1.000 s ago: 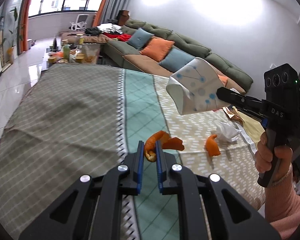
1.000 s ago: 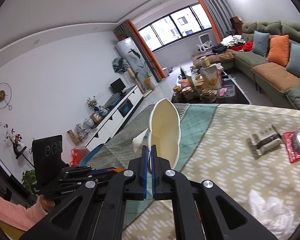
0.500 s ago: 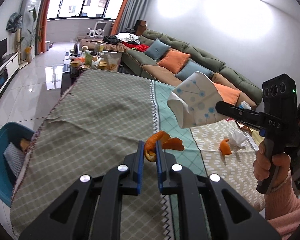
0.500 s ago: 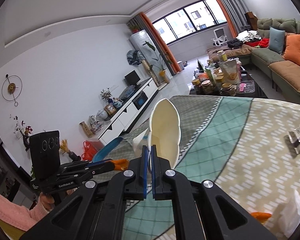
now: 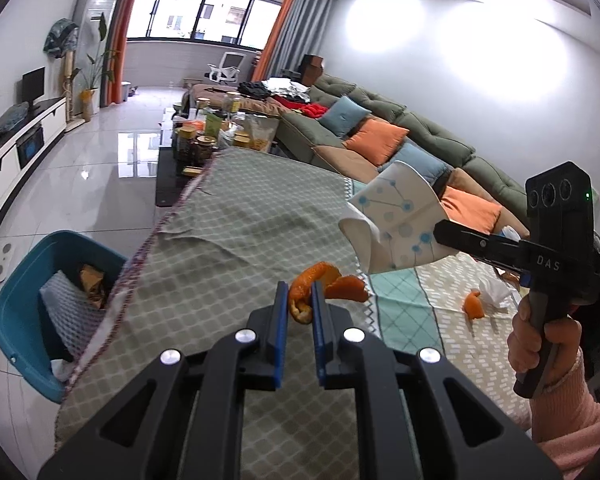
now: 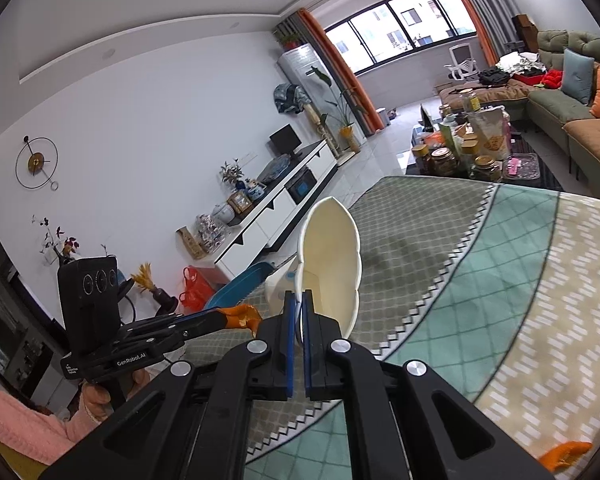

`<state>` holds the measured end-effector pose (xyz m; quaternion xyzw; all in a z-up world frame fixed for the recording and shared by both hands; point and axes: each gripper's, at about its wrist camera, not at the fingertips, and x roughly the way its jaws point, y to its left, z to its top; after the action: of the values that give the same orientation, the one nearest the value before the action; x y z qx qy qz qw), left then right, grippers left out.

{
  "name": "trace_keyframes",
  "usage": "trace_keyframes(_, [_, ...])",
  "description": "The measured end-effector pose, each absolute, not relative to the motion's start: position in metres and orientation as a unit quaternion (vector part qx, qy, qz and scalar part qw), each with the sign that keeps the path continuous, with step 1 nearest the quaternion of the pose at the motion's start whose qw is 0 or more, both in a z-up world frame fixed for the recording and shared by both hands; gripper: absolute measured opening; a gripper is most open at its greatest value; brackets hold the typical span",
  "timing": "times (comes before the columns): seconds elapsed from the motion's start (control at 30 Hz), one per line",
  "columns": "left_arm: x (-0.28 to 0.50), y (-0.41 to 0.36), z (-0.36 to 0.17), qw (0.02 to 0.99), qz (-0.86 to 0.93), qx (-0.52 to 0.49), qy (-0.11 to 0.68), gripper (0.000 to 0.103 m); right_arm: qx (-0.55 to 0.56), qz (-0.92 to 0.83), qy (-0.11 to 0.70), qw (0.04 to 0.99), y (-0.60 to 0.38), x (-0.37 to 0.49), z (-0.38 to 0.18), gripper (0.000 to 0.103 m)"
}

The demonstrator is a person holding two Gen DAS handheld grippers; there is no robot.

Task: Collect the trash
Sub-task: 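Carry the orange peel and paper cup toward the teal bin with both tools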

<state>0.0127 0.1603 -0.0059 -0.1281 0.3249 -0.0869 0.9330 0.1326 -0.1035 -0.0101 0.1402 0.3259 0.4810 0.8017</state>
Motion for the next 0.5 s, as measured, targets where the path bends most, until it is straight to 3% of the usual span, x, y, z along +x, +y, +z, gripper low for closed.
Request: trace_keyframes(0.5, [-0.005,0.206,-0.003,0.938,-0.036,-0.152,0.311,0.013,0.12,0.515,0.34,0.777,-0.055,0.129,-0.011,0.004])
